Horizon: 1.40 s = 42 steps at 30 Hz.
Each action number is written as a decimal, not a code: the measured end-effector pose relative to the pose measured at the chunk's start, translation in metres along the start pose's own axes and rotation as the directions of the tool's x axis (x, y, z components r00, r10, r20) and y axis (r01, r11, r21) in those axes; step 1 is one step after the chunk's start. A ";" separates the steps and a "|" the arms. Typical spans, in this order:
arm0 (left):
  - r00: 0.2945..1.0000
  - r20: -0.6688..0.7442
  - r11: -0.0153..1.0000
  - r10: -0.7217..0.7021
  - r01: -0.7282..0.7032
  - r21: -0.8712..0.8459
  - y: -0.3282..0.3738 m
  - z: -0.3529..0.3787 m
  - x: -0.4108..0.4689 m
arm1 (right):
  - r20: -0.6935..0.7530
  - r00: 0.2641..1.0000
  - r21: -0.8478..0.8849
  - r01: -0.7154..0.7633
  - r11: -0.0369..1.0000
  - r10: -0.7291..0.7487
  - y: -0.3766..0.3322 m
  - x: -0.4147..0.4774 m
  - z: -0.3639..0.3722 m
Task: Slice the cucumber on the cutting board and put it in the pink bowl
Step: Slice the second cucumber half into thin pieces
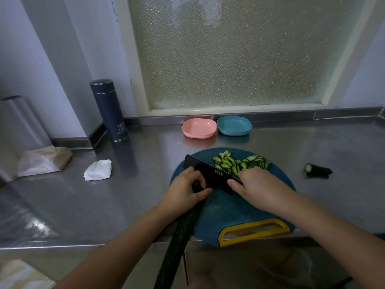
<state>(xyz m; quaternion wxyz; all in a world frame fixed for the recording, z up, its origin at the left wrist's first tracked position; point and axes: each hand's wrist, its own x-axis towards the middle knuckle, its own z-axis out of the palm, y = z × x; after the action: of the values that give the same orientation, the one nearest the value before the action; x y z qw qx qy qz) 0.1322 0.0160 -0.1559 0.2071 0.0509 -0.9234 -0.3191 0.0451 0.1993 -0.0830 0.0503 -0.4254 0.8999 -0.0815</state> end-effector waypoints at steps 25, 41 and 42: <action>1.000 -0.023 1.000 0.004 -0.004 0.003 -0.001 0.001 0.000 | -0.013 0.999 0.033 -0.044 0.998 0.044 -0.003 0.002 0.017; 1.000 -0.019 1.000 -0.006 0.006 -0.006 0.001 -0.001 -0.001 | -0.023 0.999 0.012 -0.026 1.000 0.026 -0.008 -0.003 0.006; 1.000 -0.019 1.000 -0.007 0.006 -0.003 0.001 -0.001 -0.001 | -0.024 0.999 0.012 -0.025 1.000 0.025 -0.008 -0.003 0.006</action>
<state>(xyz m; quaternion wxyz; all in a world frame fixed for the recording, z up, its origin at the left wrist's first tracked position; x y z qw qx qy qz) 0.1336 0.0169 -0.1549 0.2149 0.0566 -0.9207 -0.3208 0.0545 0.1962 -0.0869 0.0429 -0.4128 0.9052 -0.0913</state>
